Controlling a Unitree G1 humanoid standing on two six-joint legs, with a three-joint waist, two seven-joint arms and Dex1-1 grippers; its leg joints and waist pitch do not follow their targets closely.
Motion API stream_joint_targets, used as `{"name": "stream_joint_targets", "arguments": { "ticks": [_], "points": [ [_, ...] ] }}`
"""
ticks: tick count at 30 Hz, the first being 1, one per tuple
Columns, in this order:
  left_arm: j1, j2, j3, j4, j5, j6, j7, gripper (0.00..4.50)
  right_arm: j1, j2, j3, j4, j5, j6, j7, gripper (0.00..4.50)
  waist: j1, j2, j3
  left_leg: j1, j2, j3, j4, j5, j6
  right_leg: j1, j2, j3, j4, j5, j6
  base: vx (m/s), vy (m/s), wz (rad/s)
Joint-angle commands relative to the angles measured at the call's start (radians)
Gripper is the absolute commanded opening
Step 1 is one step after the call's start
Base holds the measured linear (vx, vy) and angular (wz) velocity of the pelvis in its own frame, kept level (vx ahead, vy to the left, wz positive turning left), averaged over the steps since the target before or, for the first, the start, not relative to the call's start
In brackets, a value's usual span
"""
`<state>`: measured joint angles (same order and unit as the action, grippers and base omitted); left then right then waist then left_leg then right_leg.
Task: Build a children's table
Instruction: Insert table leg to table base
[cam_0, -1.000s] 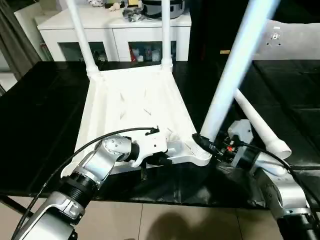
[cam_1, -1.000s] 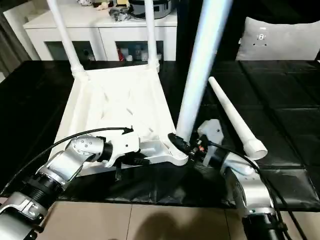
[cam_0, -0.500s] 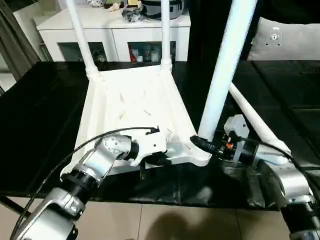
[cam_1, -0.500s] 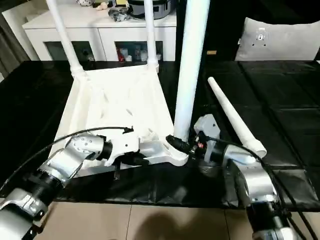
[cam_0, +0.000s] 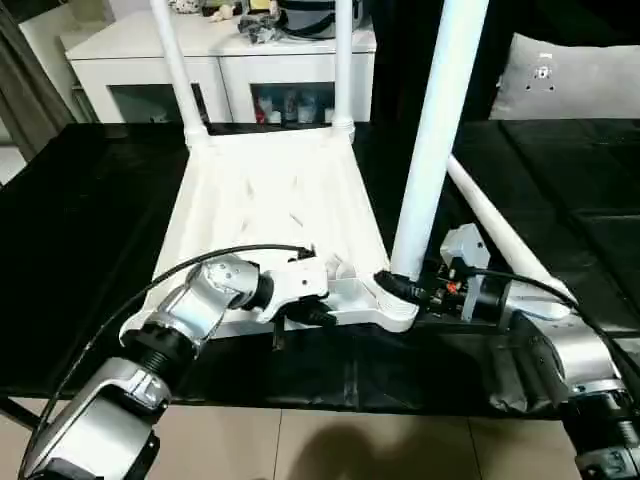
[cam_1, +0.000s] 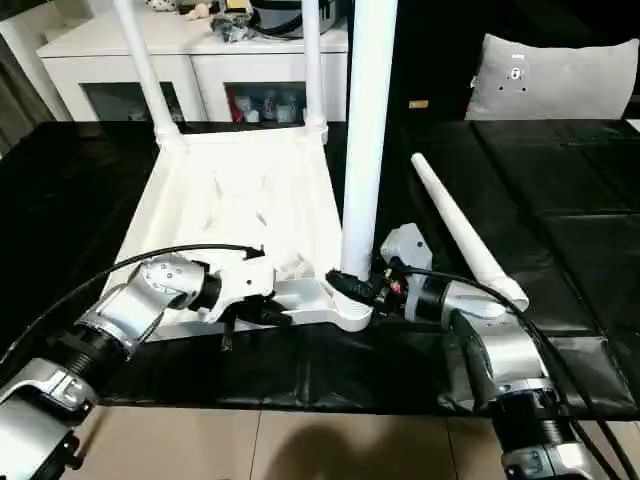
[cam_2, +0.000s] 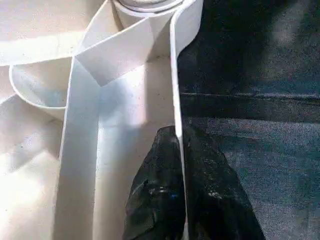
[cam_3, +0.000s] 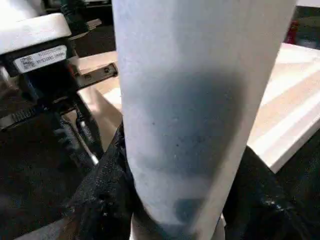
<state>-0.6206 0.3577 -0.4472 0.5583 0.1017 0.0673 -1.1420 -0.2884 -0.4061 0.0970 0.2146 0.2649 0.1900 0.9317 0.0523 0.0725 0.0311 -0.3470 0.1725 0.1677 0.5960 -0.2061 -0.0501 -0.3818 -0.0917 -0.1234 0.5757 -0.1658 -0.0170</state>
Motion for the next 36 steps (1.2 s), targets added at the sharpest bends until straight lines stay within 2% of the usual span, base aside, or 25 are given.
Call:
{"name": "stream_joint_targets", "arguments": {
  "ticks": [1,4,7,11,12,13,14,15,16,17,18,19,20,21,22,23,25,26,27,28,29,31,33,35,36],
  "points": [
    [0.016,0.011,0.002,-0.029,0.005,0.027,0.018,0.00,0.063,0.013,0.058,0.044,-0.036,0.088,-0.023,1.87,-0.001,-0.011,-0.041,-0.003,0.054,-0.026,-0.085,-0.319,0.047,0.034,-0.075,0.055,-0.098,-0.513,-0.101,0.000,0.000,0.00],
    [0.100,-0.011,0.037,-0.145,-0.022,0.163,0.084,0.00,0.109,0.073,0.029,-0.008,-0.084,0.149,-0.233,1.87,-0.005,-0.001,-0.039,-0.004,0.058,-0.027,-0.092,-0.320,0.032,0.033,-0.074,0.058,-0.094,-0.470,-0.117,0.000,0.000,0.00],
    [0.141,-0.068,0.055,-0.241,-0.024,0.298,0.165,0.00,0.099,0.132,0.017,-0.003,-0.118,0.196,-0.355,1.87,-0.027,-0.005,-0.027,0.005,0.049,-0.031,-0.092,-0.419,0.009,0.025,-0.070,0.047,-0.109,-0.617,-0.074,0.000,0.000,0.00],
    [0.110,-0.168,0.057,-0.246,-0.015,0.375,0.251,0.00,0.017,0.206,-0.019,0.090,-0.128,0.231,-0.495,1.87,-0.079,-0.001,-0.015,0.040,0.031,-0.044,-0.071,-0.570,-0.003,0.010,-0.060,-0.015,-0.165,-0.770,0.032,0.000,0.000,0.00],
    [0.100,-0.191,0.050,-0.243,-0.006,0.387,0.270,0.00,-0.002,0.221,-0.024,0.111,-0.135,0.235,-0.530,1.87,-0.096,0.018,-0.011,0.046,0.049,-0.057,-0.087,-0.650,-0.007,0.024,-0.053,-0.040,-0.165,-0.707,0.036,0.000,0.000,0.00],
    [0.094,-0.207,0.038,-0.246,0.006,0.397,0.284,0.00,-0.014,0.236,-0.025,0.117,-0.141,0.242,-0.559,1.87,-0.109,0.003,-0.005,0.032,0.063,-0.069,-0.105,-0.704,-0.010,0.039,-0.048,-0.046,-0.154,-0.667,0.042,0.000,0.000,0.00],
    [0.089,-0.217,0.031,-0.246,0.018,0.405,0.297,0.00,-0.023,0.247,-0.024,0.121,-0.145,0.248,-0.575,1.87,-0.096,0.023,0.003,-0.011,0.107,-0.090,-0.169,-0.835,-0.026,0.087,-0.045,-0.005,-0.051,-0.502,0.005,-0.077,0.035,0.03],
    [0.089,-0.220,0.026,-0.258,0.026,0.422,0.309,0.00,-0.026,0.255,-0.022,0.120,-0.148,0.256,-0.587,1.87,-0.062,0.035,-0.006,-0.009,0.127,-0.066,-0.217,-0.909,-0.054,0.091,-0.038,0.030,0.043,-0.296,-0.054,-0.065,-0.020,0.16],
    [0.090,-0.218,0.025,-0.266,0.031,0.434,0.315,0.00,-0.034,0.261,-0.022,0.128,-0.152,0.258,-0.599,1.87,-0.072,-0.003,-0.009,0.016,0.111,-0.061,-0.195,-0.871,-0.036,0.070,-0.044,0.056,0.022,-0.291,-0.048,-0.065,-0.020,0.16],
    [0.092,-0.215,0.024,-0.273,0.034,0.444,0.320,0.00,-0.038,0.265,-0.022,0.134,-0.155,0.259,-0.607,1.87,-0.062,-0.040,0.012,0.097,0.007,-0.024,-0.067,-0.705,-0.047,-0.048,-0.052,0.027,-0.170,-0.831,0.027,0.054,-0.077,0.22],
    [0.093,-0.208,0.027,-0.276,0.038,0.448,0.327,0.00,-0.045,0.270,-0.027,0.145,-0.157,0.260,-0.618,1.87,-0.081,-0.055,0.015,0.125,-0.047,-0.016,0.090,-0.378,-0.002,-0.079,-0.124,-0.006,-0.242,-1.156,0.072,0.059,-0.045,-0.10],
    [0.092,-0.205,0.029,-0.274,0.040,0.448,0.331,0.00,-0.051,0.272,-0.032,0.154,-0.158,0.261,-0.625,1.87,-0.079,-0.049,0.010,0.084,-0.031,-0.027,0.071,-0.306,0.015,-0.022,-0.151,-0.007,-0.233,-1.145,0.076,0.128,0.017,-0.30],
    [0.090,-0.198,0.037,-0.272,0.044,0.451,0.340,0.00,-0.073,0.277,-0.038,0.188,-0.162,0.254,-0.637,1.87,-0.079,-0.026,-0.005,0.033,0.011,-0.051,-0.005,-0.341,0.016,0.049,-0.128,-0.048,-0.186,-0.953,0.102,0.072,0.067,-0.40],
    [0.089,-0.197,0.041,-0.271,0.047,0.451,0.344,0.00,-0.086,0.280,-0.039,0.208,-0.167,0.243,-0.645,1.87,-0.090,0.004,-0.002,-0.023,0.062,-0.097,-0.080,-0.512,-0.015,0.094,-0.088,-0.050,-0.114,-0.709,0.096,0.110,0.104,-0.25],
    [0.089,-0.196,0.044,-0.270,0.049,0.451,0.347,0.00,-0.095,0.283,-0.040,0.216,-0.168,0.237,-0.648,1.87,-0.085,0.015,-0.012,-0.016,0.091,-0.111,-0.103,-0.605,-0.023,0.101,-0.084,-0.022,-0.065,-0.545,0.056,0.000,0.000,0.00],
    [0.088,-0.196,0.045,-0.270,0.051,0.452,0.352,0.00,-0.104,0.288,-0.042,0.225,-0.170,0.231,-0.653,1.87,-0.081,0.023,-0.001,0.002,0.110,-0.117,-0.145,-0.792,-0.046,0.081,-0.072,0.012,-0.025,-0.370,-0.020,0.000,0.000,0.00],
    [0.087,-0.198,0.053,-0.263,0.047,0.443,0.365,0.00,-0.108,0.289,-0.043,0.217,-0.169,0.207,-0.647,1.87,-0.078,-0.017,0.006,0.053,0.041,-0.072,-0.092,-0.716,-0.060,0.012,-0.089,0.021,-0.118,-0.597,-0.041,0.023,-0.003,0.12],
    [0.085,-0.193,0.054,-0.255,0.049,0.424,0.373,0.00,-0.107,0.290,-0.051,0.206,-0.161,0.182,-0.642,1.87,-0.084,-0.023,0.013,0.072,0.016,-0.065,-0.055,-0.625,-0.038,-0.004,-0.098,-0.010,-0.161,-0.815,0.005,0.067,-0.007,0.15],
    [0.084,-0.187,0.054,-0.249,0.052,0.408,0.373,0.00,-0.106,0.291,-0.060,0.197,-0.152,0.163,-0.636,1.87,-0.095,-0.018,0.008,0.029,0.026,-0.081,-0.065,-0.583,-0.026,0.042,-0.101,-0.031,-0.153,-0.816,0.046,0.000,0.000,0.00],
    [0.083,-0.175,0.053,-0.244,0.053,0.390,0.370,0.00,-0.107,0.295,-0.078,0.187,-0.138,0.128,-0.633,1.87,-0.090,-0.006,0.000,0.021,0.037,-0.087,-0.076,-0.577,-0.024,0.057,-0.101,-0.021,-0.141,-0.750,0.042,0.000,0.000,0.00],
    [0.084,-0.166,0.052,-0.243,0.054,0.380,0.367,0.00,-0.107,0.297,-0.090,0.180,-0.129,0.104,-0.631,1.87,-0.091,-0.005,-0.005,-0.008,0.057,-0.102,-0.099,-0.566,-0.020,0.076,-0.103,-0.003,-0.110,-0.610,0.019,0.000,0.000,0.00],
    [0.086,-0.134,0.053,-0.227,0.059,0.304,0.357,0.00,-0.097,0.300,-0.126,0.143,-0.088,0.006,-0.595,1.87,-0.080,-0.007,-0.012,0.006,0.052,-0.085,-0.094,-0.490,-0.013,0.051,-0.109,0.020,-0.117,-0.511,-0.041,0.000,0.000,0.00],
    [0.090,-0.100,0.053,-0.217,0.060,0.226,0.336,0.00,-0.085,0.296,-0.160,0.102,-0.041,-0.064,-0.541,1.87,-0.066,-0.012,-0.019,-0.017,0.059,-0.073,-0.094,-0.312,0.026,0.063,-0.110,0.035,-0.098,-0.373,-0.115,0.000,0.000,0.00],
    [0.097,-0.093,0.076,-0.227,0.026,0.226,0.307,0.00,-0.076,0.283,-0.171,0.077,-0.016,-0.084,-0.500,1.87,-0.058,-0.010,-0.033,-0.017,0.065,-0.063,-0.091,-0.219,0.056,0.058,-0.102,0.041,-0.078,-0.258,-0.162,0.000,0.000,0.00],
    [0.099,-0.095,0.086,-0.232,0.012,0.239,0.300,0.44,-0.074,0.279,-0.172,0.073,-0.013,-0.086,-0.492,1.87,-0.059,-0.019,-0.027,-0.020,0.060,-0.052,-0.093,-0.279,0.063,0.048,-0.095,0.046,-0.080,-0.305,-0.176,0.000,0.000,0.00]
  ]
}}
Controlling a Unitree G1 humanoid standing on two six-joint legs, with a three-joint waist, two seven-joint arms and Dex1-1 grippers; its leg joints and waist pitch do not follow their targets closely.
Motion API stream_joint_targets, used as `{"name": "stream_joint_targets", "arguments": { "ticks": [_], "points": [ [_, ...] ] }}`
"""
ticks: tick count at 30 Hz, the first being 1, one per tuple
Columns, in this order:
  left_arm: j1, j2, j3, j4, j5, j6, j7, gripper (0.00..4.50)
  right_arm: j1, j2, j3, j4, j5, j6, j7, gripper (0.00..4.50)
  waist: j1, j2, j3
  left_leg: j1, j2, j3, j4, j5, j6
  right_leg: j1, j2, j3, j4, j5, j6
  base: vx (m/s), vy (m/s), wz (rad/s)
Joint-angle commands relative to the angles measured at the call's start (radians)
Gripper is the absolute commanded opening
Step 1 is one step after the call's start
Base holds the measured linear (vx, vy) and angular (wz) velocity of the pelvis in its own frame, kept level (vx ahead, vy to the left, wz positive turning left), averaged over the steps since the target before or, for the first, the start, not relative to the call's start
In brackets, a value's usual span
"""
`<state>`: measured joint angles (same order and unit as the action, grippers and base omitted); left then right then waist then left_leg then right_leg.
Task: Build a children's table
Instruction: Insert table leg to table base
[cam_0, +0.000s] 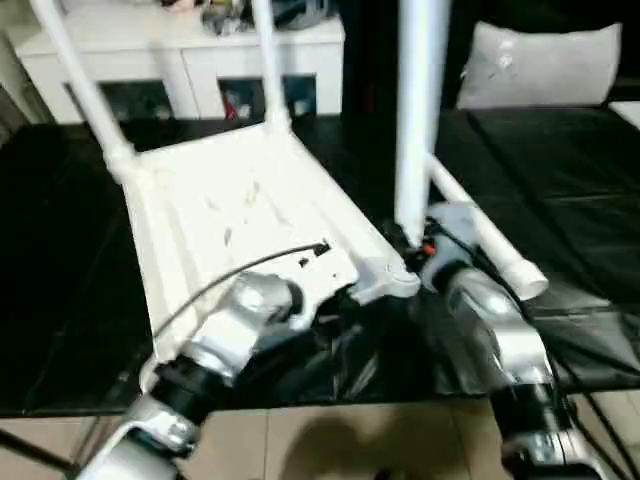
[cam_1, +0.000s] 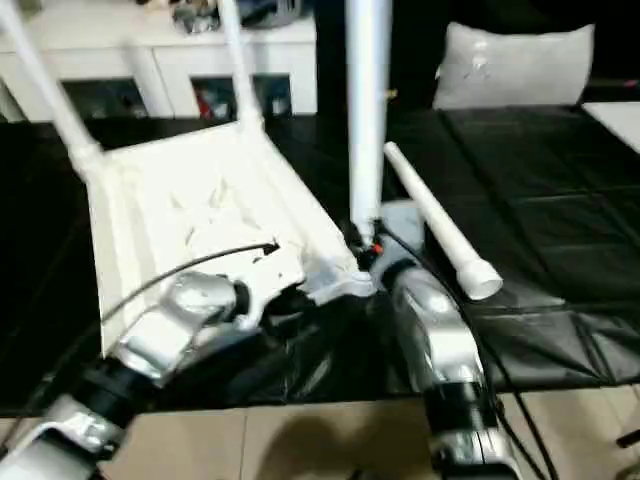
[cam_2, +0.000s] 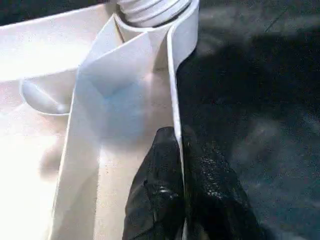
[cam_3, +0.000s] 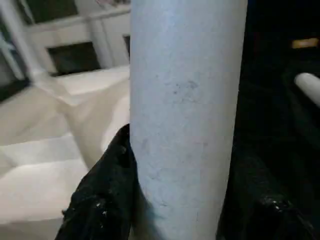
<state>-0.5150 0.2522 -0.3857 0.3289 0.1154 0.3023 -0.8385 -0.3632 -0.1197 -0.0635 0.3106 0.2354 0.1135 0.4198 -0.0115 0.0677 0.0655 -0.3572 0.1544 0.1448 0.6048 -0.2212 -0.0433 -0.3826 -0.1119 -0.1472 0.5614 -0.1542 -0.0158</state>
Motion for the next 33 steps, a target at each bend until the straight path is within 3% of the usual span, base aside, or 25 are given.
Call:
{"name": "stream_joint_targets", "arguments": {
  "ticks": [1,2,3,4,5,6,9,10,11,12,13,14,16,17,19,20,21,22,23,24,25,26,28,31,33],
  "points": [
    [0.001,0.011,0.049,-0.025,-0.042,0.012,-0.034,0.55,0.005,-0.020,-0.026,-0.054,0.059,0.013,0.074,1.87,0.009,-0.013,-0.064,-0.005,0.075,-0.024,-0.098,-0.276,0.049,0.042,-0.073,0.074,-0.065,-0.333,-0.184,0.000,0.000,0.00],
    [0.004,0.011,0.059,-0.035,-0.061,0.017,-0.049,0.55,0.007,-0.027,-0.031,-0.066,0.075,0.020,0.098,1.87,0.013,-0.014,-0.075,-0.011,0.073,-0.020,-0.092,-0.219,0.065,0.052,-0.075,0.078,-0.055,-0.262,-0.205,0.055,-0.027,0.01],
    [0.012,0.017,0.081,-0.065,-0.112,0.012,-0.102,0.62,0.006,-0.047,-0.049,-0.098,0.127,0.049,0.166,1.87,0.022,-0.012,-0.089,-0.018,0.074,-0.019,-0.080,-0.084,0.106,0.057,-0.074,0.078,-0.033,-0.101,-0.233,0.074,-0.029,-0.02],
    [0.014,0.019,0.091,-0.072,-0.134,0.001,-0.119,0.62,0.005,-0.056,-0.057,-0.106,0.153,0.063,0.195,1.87,0.025,-0.011,-0.094,-0.019,0.073,-0.018,-0.071,-0.009,0.133,0.056,-0.073,0.078,-0.020,-0.004,-0.251,0.074,-0.029,-0.02],
    [0.012,0.016,0.107,-0.072,-0.151,-0.005,-0.118,0.76,0.001,-0.066,-0.064,-0.110,0.175,0.072,0.221,1.87,0.027,-0.016,-0.100,-0.020,0.063,-0.014,-0.053,0.126,0.199,0.049,-0.067,0.078,0.004,0.182,-0.291,0.085,-0.028,0.00],
    [-0.002,0.010,0.149,-0.075,-0.217,0.000,-0.137,0.99,-0.010,-0.095,-0.068,-0.115,0.222,0.105,0.284,1.87,0.030,-0.021,-0.100,-0.027,0.057,-0.013,-0.044,0.188,0.258,0.048,-0.067,0.077,0.015,0.270,-0.316,0.057,-0.021,0.02],
    [-0.028,-0.012,0.212,-0.079,-0.298,0.030,-0.147,1.04,-0.019,-0.128,-0.054,-0.121,0.245,0.138,0.346,1.87,0.044,-0.027,-0.099,-0.038,0.051,-0.007,-0.034,0.171,0.295,0.048,-0.067,0.076,0.013,0.214,-0.307,0.019,-0.007,0.01],
    [-0.071,-0.051,0.289,-0.072,-0.378,0.095,-0.123,1.17,-0.027,-0.156,-0.035,-0.131,0.261,0.171,0.406,1.87,0.052,-0.035,-0.098,-0.037,0.053,-0.003,-0.035,0.145,0.288,0.045,-0.063,0.073,0.005,0.141,-0.295,0.000,0.000,0.00],
    [-0.095,-0.071,0.329,-0.066,-0.416,0.130,-0.108,1.17,-0.032,-0.170,-0.026,-0.134,0.268,0.186,0.436,1.87,0.058,-0.033,-0.095,-0.037,0.054,-0.001,-0.034,0.124,0.277,0.044,-0.064,0.072,0.007,0.101,-0.298,0.000,0.000,0.00],
    [-0.140,-0.110,0.398,-0.061,-0.499,0.181,-0.085,1.39,-0.043,-0.189,-0.014,-0.150,0.295,0.236,0.483,1.87,0.072,-0.030,-0.087,-0.033,0.062,0.000,-0.037,0.051,0.244,0.038,-0.060,0.069,-0.008,-0.048,-0.290,0.000,0.000,0.00],
    [-0.151,-0.121,0.415,-0.062,-0.525,0.194,-0.080,1.42,-0.045,-0.193,-0.011,-0.157,0.304,0.251,0.493,1.87,0.077,-0.029,-0.083,-0.033,0.064,-0.001,-0.038,0.028,0.234,0.036,-0.060,0.069,-0.014,-0.098,-0.279,-0.095,-0.008,-0.04],
    [-0.165,-0.140,0.437,-0.064,-0.560,0.210,-0.070,1.56,-0.050,-0.195,-0.003,-0.164,0.309,0.261,0.505,1.87,0.077,-0.043,-0.073,-0.034,0.065,0.001,-0.044,-0.044,0.199,0.034,-0.056,0.069,-0.028,-0.221,-0.244,-0.077,-0.004,-0.04],
    [-0.184,-0.173,0.472,-0.069,-0.629,0.242,-0.050,1.79,-0.058,-0.198,0.011,-0.172,0.312,0.274,0.521,1.87,0.083,-0.039,-0.065,-0.026,0.060,0.002,-0.050,-0.127,0.128,0.036,-0.060,0.068,-0.050,-0.423,-0.176,-0.037,0.000,-0.03],
    [-0.193,-0.187,0.485,-0.066,-0.665,0.262,-0.036,1.79,-0.064,-0.200,0.021,-0.172,0.313,0.275,0.528,1.87,0.085,-0.034,-0.061,-0.017,0.062,0.002,-0.056,-0.158,0.101,0.028,-0.057,0.071,-0.059,-0.481,-0.151,0.000,0.000,0.00],
    [-0.200,-0.209,0.483,-0.056,-0.672,0.274,-0.015,1.90,-0.075,-0.188,0.027,-0.169,0.316,0.270,0.526,1.87,0.079,-0.035,-0.057,-0.008,0.061,0.001,-0.063,-0.214,0.063,0.029,-0.054,0.070,-0.071,-0.560,-0.105,0.000,0.000,0.00],
    [-0.201,-0.210,0.482,-0.056,-0.671,0.275,-0.013,2.00,-0.076,-0.186,0.028,-0.169,0.317,0.270,0.526,1.87,0.080,-0.035,-0.060,-0.008,0.062,-0.001,-0.065,-0.209,0.058,0.031,-0.055,0.071,-0.070,-0.550,-0.100,0.000,0.000,0.00],
    [-0.204,-0.222,0.473,-0.050,-0.651,0.277,-0.013,2.13,-0.085,-0.181,0.032,-0.163,0.312,0.269,0.529,1.87,0.080,-0.028,-0.065,-0.012,0.064,-0.004,-0.068,-0.189,0.058,0.034,-0.054,0.073,-0.066,-0.505,-0.100,0.000,0.000,0.00],
    [-0.204,-0.231,0.473,-0.053,-0.653,0.290,-0.016,2.13,-0.089,-0.180,0.041,-0.161,0.304,0.268,0.534,1.87,0.079,-0.030,-0.067,-0.013,0.065,-0.004,-0.068,-0.176,0.061,0.035,-0.054,0.074,-0.064,-0.472,-0.105,0.000,0.000,0.00],
    [-0.205,-0.236,0.475,-0.057,-0.661,0.304,-0.015,2.27,-0.090,-0.180,0.046,-0.162,0.299,0.271,0.538,1.87,0.079,-0.027,-0.072,-0.014,0.069,-0.005,-0.067,-0.148,0.067,0.036,-0.052,0.076,-0.056,-0.399,-0.129,0.000,0.000,0.00],
    [-0.206,-0.240,0.474,-0.059,-0.668,0.314,-0.014,2.30,-0.092,-0.180,0.050,-0.160,0.296,0.274,0.541,1.87,0.079,-0.033,-0.074,-0.015,0.070,-0.004,-0.067,-0.128,0.078,0.037,-0.052,0.079,-0.047,-0.342,-0.157,0.000,0.000,0.00],
    [-0.201,-0.240,0.466,-0.068,-0.674,0.319,-0.022,2.34,-0.091,-0.178,0.052,-0.163,0.297,0.279,0.541,1.87,0.080,-0.032,-0.074,-0.017,0.070,-0.004,-0.066,-0.121,0.084,0.038,-0.052,0.079,-0.046,-0.328,-0.166,0.000,0.000,0.00],
    [-0.195,-0.233,0.447,-0.079,-0.680,0.324,-0.034,2.43,-0.092,-0.175,0.055,-0.163,0.299,0.284,0.543,1.87,0.080,-0.040,-0.077,-0.019,0.068,-0.001,-0.064,-0.099,0.096,0.040,-0.053,0.081,-0.042,-0.296,-0.181,0.000,0.000,0.00],
    [-0.187,-0.224,0.423,-0.080,-0.653,0.297,-0.021,2.70,-0.090,-0.181,0.072,-0.160,0.287,0.284,0.551,1.87,0.083,-0.034,-0.079,-0.021,0.065,0.002,-0.058,-0.071,0.113,0.039,-0.054,0.081,-0.040,-0.272,-0.193,0.000,0.000,0.00],
    [-0.179,-0.219,0.409,-0.083,-0.649,0.275,-0.034,2.77,-0.091,-0.195,0.091,-0.155,0.272,0.287,0.564,1.87,0.086,-0.039,-0.082,-0.023,0.064,0.003,-0.053,-0.027,0.129,0.042,-0.054,0.081,-0.033,-0.235,-0.196,0.000,0.000,0.00],
    [-0.173,-0.219,0.401,-0.087,-0.633,0.255,-0.044,3.09,-0.090,-0.205,0.098,-0.158,0.268,0.295,0.572,1.87,0.088,-0.038,-0.084,-0.023,0.065,0.004,-0.051,-0.007,0.139,0.041,-0.053,0.081,-0.031,-0.216,-0.201,0.000,0.000,0.00]
  ]
}}
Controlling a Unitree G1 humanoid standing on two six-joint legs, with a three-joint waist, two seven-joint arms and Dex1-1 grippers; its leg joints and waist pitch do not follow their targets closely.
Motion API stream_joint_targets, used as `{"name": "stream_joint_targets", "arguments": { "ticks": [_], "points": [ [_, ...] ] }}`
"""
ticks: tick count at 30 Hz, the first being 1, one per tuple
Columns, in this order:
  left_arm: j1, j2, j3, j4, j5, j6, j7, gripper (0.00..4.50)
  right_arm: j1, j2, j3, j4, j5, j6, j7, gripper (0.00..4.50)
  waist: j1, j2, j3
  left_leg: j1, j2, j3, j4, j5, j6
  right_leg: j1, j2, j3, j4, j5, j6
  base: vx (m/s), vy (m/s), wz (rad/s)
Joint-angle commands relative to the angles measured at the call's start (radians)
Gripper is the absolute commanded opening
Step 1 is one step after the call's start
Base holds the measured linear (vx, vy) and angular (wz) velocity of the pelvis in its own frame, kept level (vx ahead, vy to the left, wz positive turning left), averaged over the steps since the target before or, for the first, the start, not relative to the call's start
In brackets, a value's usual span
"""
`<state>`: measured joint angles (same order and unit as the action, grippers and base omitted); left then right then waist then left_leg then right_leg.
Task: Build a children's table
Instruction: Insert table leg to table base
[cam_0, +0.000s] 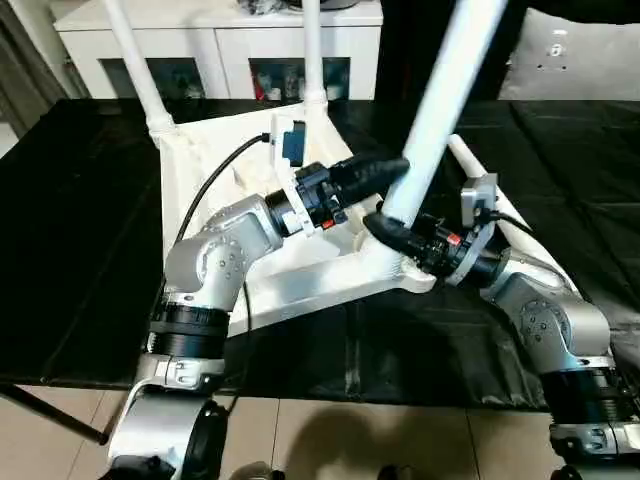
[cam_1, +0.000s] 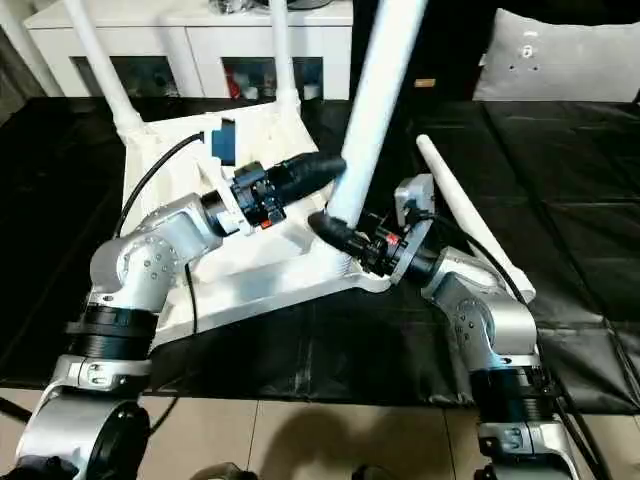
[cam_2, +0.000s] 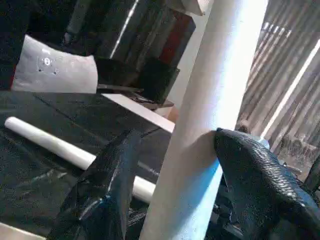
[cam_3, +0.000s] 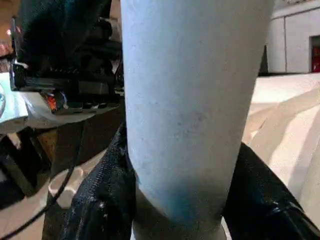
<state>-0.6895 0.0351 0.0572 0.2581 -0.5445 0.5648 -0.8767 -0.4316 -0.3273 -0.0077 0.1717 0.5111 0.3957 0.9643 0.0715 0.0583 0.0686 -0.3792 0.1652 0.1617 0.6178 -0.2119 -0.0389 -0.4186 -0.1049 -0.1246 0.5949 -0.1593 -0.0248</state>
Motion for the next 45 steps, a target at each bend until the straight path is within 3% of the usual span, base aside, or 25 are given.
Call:
{"name": "stream_joint_targets", "arguments": {
  "ticks": [1,3,4,6,7,8,10,14,18,20,21,22,23,24,26,29,30,35,45],
  "points": [
    [0.008,0.009,-0.065,-0.016,0.069,-0.054,-0.020,3.12,-0.026,-0.013,0.051,-0.017,-0.015,0.027,0.036,1.87,0.006,-0.037,-0.089,-0.004,0.054,-0.014,-0.061,0.016,0.157,0.077,-0.058,0.058,-0.061,-0.184,-0.193,0.000,0.000,0.00],
    [0.013,0.019,-0.082,-0.017,0.095,-0.080,-0.027,3.14,-0.027,-0.021,0.057,-0.015,-0.021,0.031,0.041,1.87,0.007,-0.033,-0.089,-0.004,0.054,-0.013,-0.059,0.028,0.167,0.075,-0.059,0.058,-0.059,-0.185,-0.191,0.000,0.000,0.00],
    [0.030,0.055,-0.137,-0.015,0.164,-0.148,-0.039,3.21,-0.028,-0.034,0.066,-0.009,-0.033,0.027,0.053,1.87,0.007,-0.043,-0.089,-0.004,0.055,-0.012,-0.059,0.019,0.168,0.075,-0.060,0.059,-0.061,-0.208,-0.180,0.000,0.000,0.00],
    [0.035,0.068,-0.154,-0.013,0.184,-0.169,-0.044,3.33,-0.029,-0.036,0.069,-0.006,-0.037,0.026,0.056,1.87,0.012,-0.037,-0.087,-0.004,0.055,-0.013,-0.061,0.009,0.159,0.073,-0.060,0.058,-0.064,-0.240,-0.168,0.000,0.000,0.00],
    [0.060,0.086,-0.172,-0.033,0.190,-0.193,-0.066,3.43,-0.030,-0.042,0.072,0.004,-0.047,0.016,0.063,1.87,0.011,-0.042,-0.087,-0.001,0.057,-0.011,-0.061,0.001,0.147,0.072,-0.060,0.059,-0.066,-0.250,-0.164,0.000,0.000,0.00],
    [0.060,0.086,-0.172,-0.033,0.190,-0.193,-0.066,3.50,-0.030,-0.042,0.072,0.004,-0.047,0.016,0.063,1.87,0.011,-0.040,-0.087,-0.001,0.060,-0.012,-0.063,-0.002,0.138,0.072,-0.061,0.059,-0.063,-0.246,-0.167,0.000,0.000,0.00],
    [0.081,0.087,-0.166,-0.062,0.166,-0.184,-0.080,3.69,-0.030,-0.048,0.078,0.009,-0.053,0.014,0.075,1.87,0.014,-0.049,-0.089,0.001,0.061,-0.010,-0.063,-0.004,0.130,0.072,-0.062,0.061,-0.060,-0.235,-0.176,0.000,0.000,0.00],
    [0.104,0.101,-0.177,-0.091,0.153,-0.175,-0.116,4.01,-0.034,-0.045,0.094,0.021,-0.064,0.006,0.086,1.87,0.021,-0.046,-0.087,0.005,0.067,-0.011,-0.067,-0.021,0.110,0.069,-0.062,0.063,-0.058,-0.216,-0.195,0.000,0.000,0.00],
    [0.106,0.087,-0.151,-0.076,0.110,-0.137,-0.083,4.31,-0.042,-0.030,0.103,0.045,-0.083,-0.022,0.085,1.87,0.021,-0.052,-0.084,0.007,0.064,-0.008,-0.069,-0.052,0.086,0.072,-0.063,0.065,-0.057,-0.219,-0.202,0.000,0.000,0.00],
    [0.088,0.061,-0.106,-0.051,0.084,-0.129,-0.041,3.95,-0.047,-0.026,0.105,0.050,-0.084,-0.030,0.083,1.87,0.022,-0.050,-0.085,0.005,0.060,-0.007,-0.068,-0.063,0.079,0.076,-0.061,0.064,-0.061,-0.225,-0.200,0.000,0.000,0.00],
    [0.086,0.054,-0.094,-0.051,0.068,-0.126,-0.043,3.95,-0.049,-0.024,0.105,0.053,-0.085,-0.034,0.082,1.87,0.021,-0.042,-0.085,0.007,0.061,-0.007,-0.068,-0.069,0.076,0.076,-0.060,0.064,-0.064,-0.228,-0.197,0.000,0.000,0.00],
    [0.088,0.046,-0.084,-0.057,0.051,-0.119,-0.042,3.95,-0.048,-0.023,0.107,0.054,-0.088,-0.038,0.079,1.87,0.021,-0.045,-0.086,0.007,0.060,-0.007,-0.068,-0.070,0.075,0.077,-0.060,0.064,-0.064,-0.227,-0.198,0.000,0.000,0.00],
    [0.086,0.036,-0.076,-0.057,0.042,-0.116,-0.032,3.93,-0.047,-0.026,0.109,0.051,-0.092,-0.040,0.076,1.87,0.021,-0.039,-0.086,0.007,0.060,-0.007,-0.068,-0.074,0.074,0.076,-0.059,0.064,-0.065,-0.225,-0.199,0.000,0.000,0.00],
    [0.082,0.031,-0.076,-0.055,0.043,-0.120,-0.025,3.76,-0.045,-0.028,0.109,0.045,-0.095,-0.038,0.074,1.87,0.020,-0.045,-0.084,0.008,0.061,-0.007,-0.069,-0.086,0.072,0.076,-0.057,0.063,-0.068,-0.237,-0.196,0.000,0.000,0.00],
    [0.075,0.030,-0.086,-0.045,0.061,-0.137,-0.014,3.43,-0.039,-0.029,0.107,0.029,-0.094,-0.030,0.077,1.87,0.021,-0.045,-0.085,0.007,0.059,-0.007,-0.069,-0.084,0.072,0.078,-0.058,0.064,-0.068,-0.253,-0.185,0.000,0.000,0.00],
    [0.064,0.021,-0.093,-0.015,0.084,-0.160,0.007,3.40,-0.038,-0.029,0.104,0.036,-0.102,-0.040,0.079,1.87,0.019,-0.048,-0.085,0.008,0.060,-0.007,-0.069,-0.083,0.073,0.077,-0.054,0.063,-0.072,-0.272,-0.168,0.000,0.000,0.00],
    [0.064,0.019,-0.092,-0.013,0.086,-0.162,0.011,3.07,-0.038,-0.028,0.103,0.037,-0.102,-0.040,0.080,1.87,0.020,-0.047,-0.085,0.008,0.059,-0.007,-0.068,-0.081,0.073,0.077,-0.055,0.063,-0.071,-0.277,-0.166,0.000,0.000,0.00],
    [0.059,0.013,-0.084,-0.006,0.088,-0.164,0.028,2.72,-0.053,-0.028,0.098,0.046,-0.099,-0.040,0.081,1.87,0.021,-0.051,-0.087,0.008,0.061,-0.007,-0.067,-0.061,0.080,0.077,-0.055,0.063,-0.067,-0.249,-0.177,0.000,0.000,0.00],
    [0.046,0.006,-0.066,0.017,0.077,-0.188,0.049,2.01,-0.069,-0.020,0.098,0.058,-0.104,-0.044,0.072,1.87,0.020,-0.048,-0.088,0.008,0.060,-0.007,-0.066,-0.063,0.083,0.078,-0.055,0.063,-0.065,-0.235,-0.181,0.000,0.000,0.00]
  ]
}}
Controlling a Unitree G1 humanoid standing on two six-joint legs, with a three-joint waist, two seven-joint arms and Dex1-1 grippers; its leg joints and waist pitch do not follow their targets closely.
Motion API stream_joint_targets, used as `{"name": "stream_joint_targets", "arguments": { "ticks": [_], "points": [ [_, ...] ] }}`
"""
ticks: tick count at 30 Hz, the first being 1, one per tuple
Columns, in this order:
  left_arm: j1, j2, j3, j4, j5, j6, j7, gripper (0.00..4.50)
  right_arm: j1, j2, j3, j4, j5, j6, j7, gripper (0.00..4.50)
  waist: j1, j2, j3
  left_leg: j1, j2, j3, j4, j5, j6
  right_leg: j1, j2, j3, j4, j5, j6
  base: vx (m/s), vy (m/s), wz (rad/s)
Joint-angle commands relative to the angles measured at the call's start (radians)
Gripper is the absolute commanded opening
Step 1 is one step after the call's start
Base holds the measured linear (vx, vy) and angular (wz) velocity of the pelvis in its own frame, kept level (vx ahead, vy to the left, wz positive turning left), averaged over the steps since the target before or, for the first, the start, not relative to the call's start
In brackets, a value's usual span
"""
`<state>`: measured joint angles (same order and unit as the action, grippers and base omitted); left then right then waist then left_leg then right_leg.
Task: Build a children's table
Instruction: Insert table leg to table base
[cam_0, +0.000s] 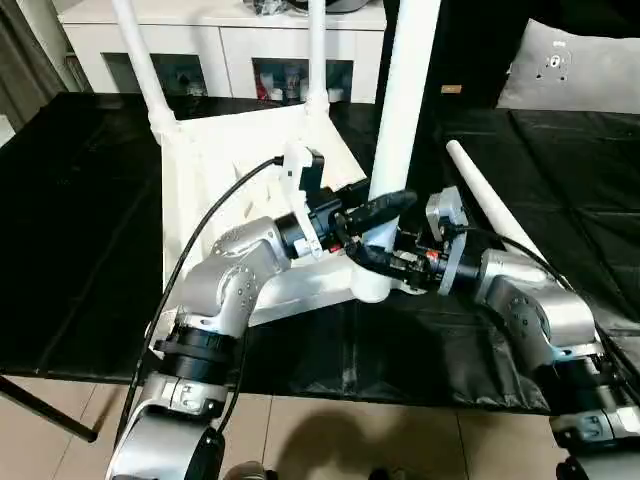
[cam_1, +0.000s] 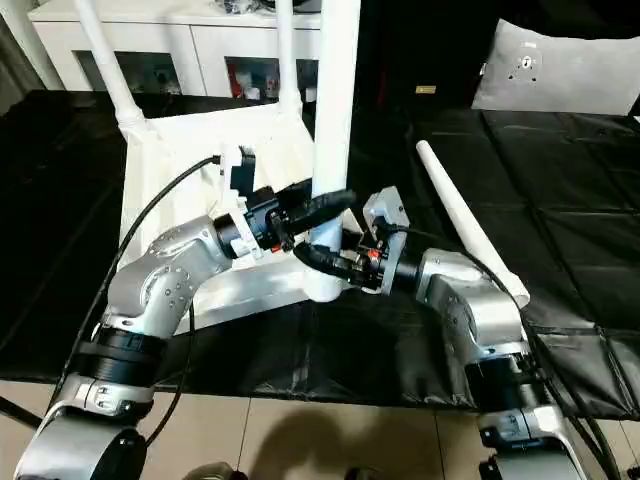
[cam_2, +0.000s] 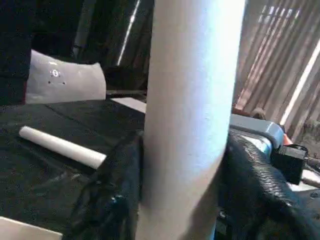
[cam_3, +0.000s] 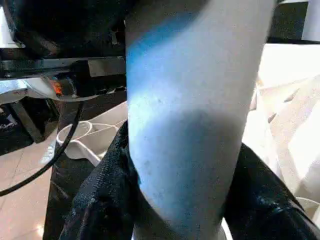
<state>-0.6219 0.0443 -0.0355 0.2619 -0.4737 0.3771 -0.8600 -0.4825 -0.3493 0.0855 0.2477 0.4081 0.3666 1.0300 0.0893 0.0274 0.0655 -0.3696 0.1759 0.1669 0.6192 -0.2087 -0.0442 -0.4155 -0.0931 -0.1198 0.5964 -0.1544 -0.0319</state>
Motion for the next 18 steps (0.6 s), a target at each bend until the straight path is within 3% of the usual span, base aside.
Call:
{"name": "stream_joint_targets", "arguments": {
  "ticks": [1,10,12,18],
  "points": [
    [-0.022,-0.003,0.026,0.014,0.006,-0.001,0.033,2.01,-0.018,0.002,0.004,-0.018,-0.001,-0.015,0.006,1.87,0.002,-0.013,-0.085,0.000,0.050,-0.012,-0.067,-0.063,0.089,0.074,-0.066,0.058,-0.067,-0.234,-0.177,0.000,0.000,0.00],
    [-0.043,-0.008,0.032,0.024,0.037,-0.029,0.109,1.89,-0.029,0.004,-0.018,-0.024,0.014,0.036,-0.023,1.87,0.002,-0.018,-0.086,0.000,0.049,-0.012,-0.066,-0.059,0.090,0.075,-0.065,0.057,-0.066,-0.243,-0.174,0.000,0.000,0.00],
    [-0.050,-0.005,0.034,0.027,0.047,-0.029,0.128,1.88,-0.034,0.008,-0.026,-0.020,0.023,0.042,-0.025,2.57,0.002,-0.020,-0.086,-0.001,0.049,-0.012,-0.065,-0.048,0.095,0.076,-0.065,0.058,-0.063,-0.228,-0.178,0.000,0.000,0.00],
    [-0.093,0.007,0.070,0.054,0.055,-0.015,0.198,1.85,-0.057,0.011,-0.093,-0.029,0.112,0.123,-0.040,3.06,0.003,-0.019,-0.088,0.000,0.048,-0.012,-0.064,-0.032,0.100,0.076,-0.064,0.057,-0.062,-0.217,-0.180,0.000,0.000,0.00]
  ]
}}
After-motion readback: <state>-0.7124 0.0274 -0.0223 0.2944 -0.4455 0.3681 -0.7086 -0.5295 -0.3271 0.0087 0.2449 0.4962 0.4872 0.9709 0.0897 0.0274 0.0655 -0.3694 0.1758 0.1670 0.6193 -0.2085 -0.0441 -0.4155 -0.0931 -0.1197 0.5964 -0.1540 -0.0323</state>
